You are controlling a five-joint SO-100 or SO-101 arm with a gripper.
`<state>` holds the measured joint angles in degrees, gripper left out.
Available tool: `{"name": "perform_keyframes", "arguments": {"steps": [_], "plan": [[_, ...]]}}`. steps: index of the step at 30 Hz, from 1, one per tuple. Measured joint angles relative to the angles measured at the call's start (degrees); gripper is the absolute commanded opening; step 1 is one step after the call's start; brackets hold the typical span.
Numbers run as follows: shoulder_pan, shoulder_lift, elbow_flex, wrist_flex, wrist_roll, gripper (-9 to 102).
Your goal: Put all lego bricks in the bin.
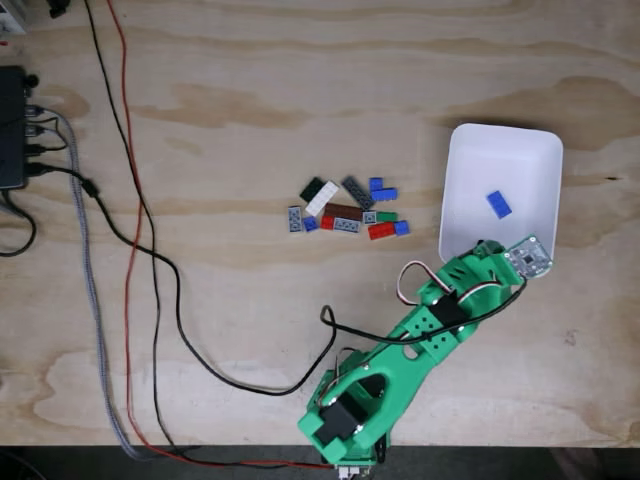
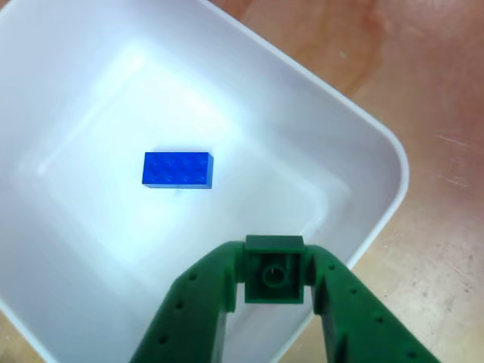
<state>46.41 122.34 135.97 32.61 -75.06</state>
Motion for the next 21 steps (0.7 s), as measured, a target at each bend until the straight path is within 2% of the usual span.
{"name": "perform_keyframes", "arguments": {"steps": [1, 4, 8, 13, 15, 19, 21], "plan": [[1.05, -3.08, -1.32, 0.53, 0.26, 18], [2.46, -7.82, -3.6, 2.02, 1.14, 26], [2.11, -7.65, -3.87, 3.16, 4.57, 28], [-1.67, -1.32, -3.87, 9.23, 8.53, 28], [-5.1, 3.52, -4.13, 14.33, 11.78, 27], [-21.27, 21.62, -5.54, 32.17, 15.03, 23], [-28.74, 25.58, -4.75, 38.76, 16.96, 23]]}}
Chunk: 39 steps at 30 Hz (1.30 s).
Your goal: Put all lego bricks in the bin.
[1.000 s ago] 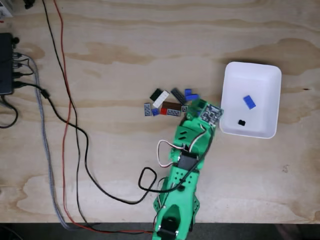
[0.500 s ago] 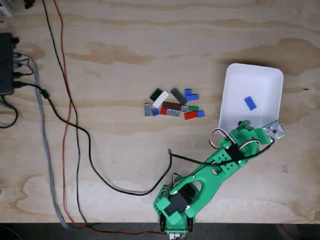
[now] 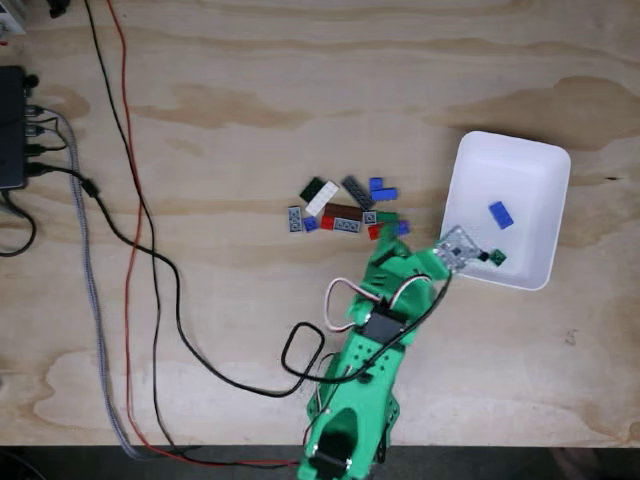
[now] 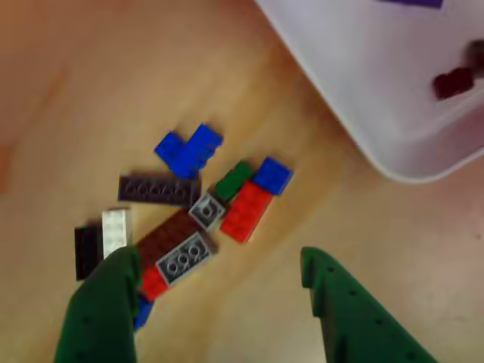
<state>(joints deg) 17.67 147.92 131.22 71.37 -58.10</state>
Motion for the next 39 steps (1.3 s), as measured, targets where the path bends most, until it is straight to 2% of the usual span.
{"name": "perform_keyframes", "arguments": {"steps": [4, 10, 14, 18, 26, 39], "plan": [[-3.6, -5.45, 6.24, -0.88, 1.85, 21], [0.44, -27.07, 10.72, -18.19, 4.57, 21], [1.67, -36.12, 9.84, -23.03, 6.68, 21], [2.02, -39.64, 6.86, -22.5, 9.49, 21], [-2.37, -43.68, -6.42, -16.44, 15.82, 22], [-3.6, -53.17, -9.67, -18.02, 13.97, 16]]}}
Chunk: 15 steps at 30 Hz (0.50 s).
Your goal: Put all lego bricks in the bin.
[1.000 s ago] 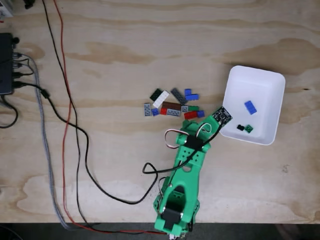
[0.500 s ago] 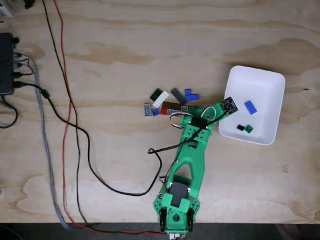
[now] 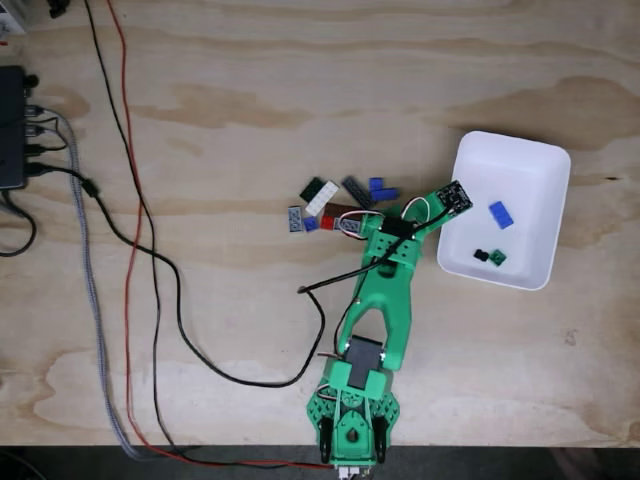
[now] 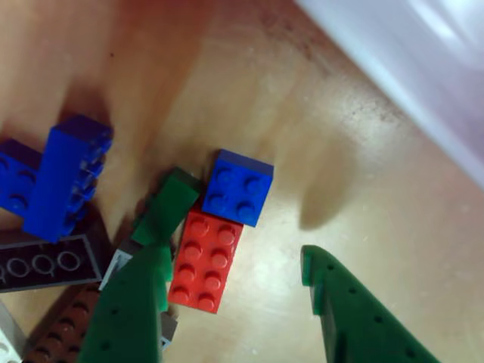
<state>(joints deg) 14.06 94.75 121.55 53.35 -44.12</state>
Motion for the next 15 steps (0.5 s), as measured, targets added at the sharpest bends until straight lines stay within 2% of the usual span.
{"name": "perform_keyframes", "arguments": {"steps": [7, 15], "plan": [[-0.09, -0.26, 0.0, -0.88, -1.05, 7], [-1.49, -0.26, 3.25, -2.99, -2.11, 14]]}}
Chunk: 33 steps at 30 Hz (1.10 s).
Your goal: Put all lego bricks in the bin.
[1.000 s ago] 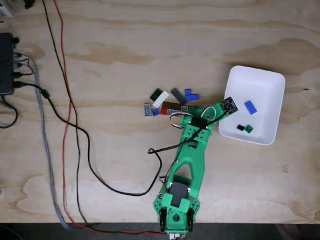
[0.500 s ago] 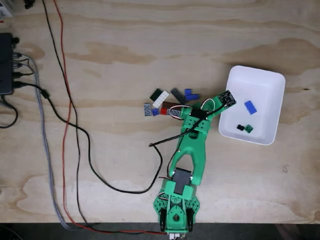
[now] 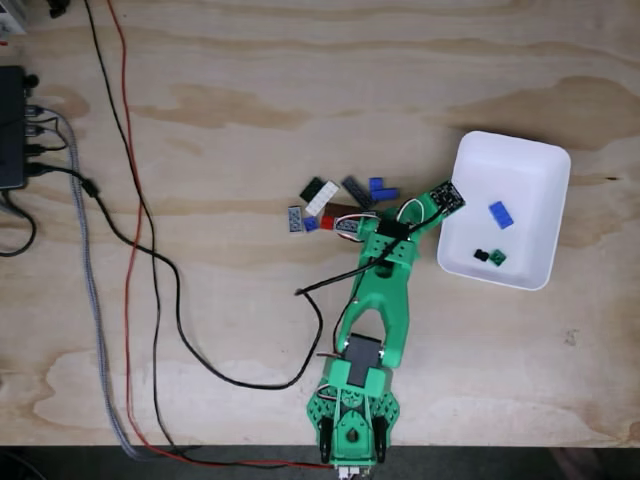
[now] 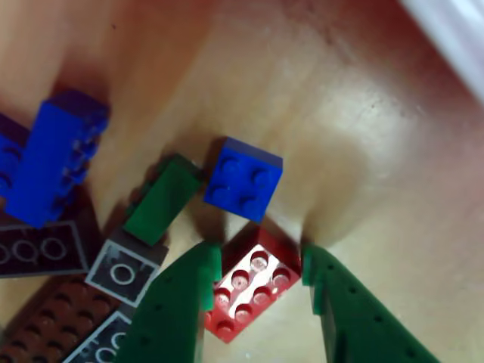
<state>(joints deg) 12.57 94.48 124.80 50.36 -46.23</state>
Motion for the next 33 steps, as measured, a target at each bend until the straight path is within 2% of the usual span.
{"name": "perform_keyframes", "arguments": {"steps": [5, 10, 16, 19, 25, 30, 33], "plan": [[-0.09, 0.35, 0.7, 0.0, 0.0, 15], [-0.09, 0.7, 1.41, 1.14, 2.46, 11], [-0.18, 1.41, 2.29, 1.41, 7.73, 9], [-0.18, 2.29, 3.34, 1.41, 11.51, 1], [-1.23, 4.57, 5.54, 1.49, 18.19, 0], [-1.58, 11.6, 5.19, 5.1, 18.9, 0], [-0.18, 21.53, 0.88, 11.69, 14.41, 0]]}}
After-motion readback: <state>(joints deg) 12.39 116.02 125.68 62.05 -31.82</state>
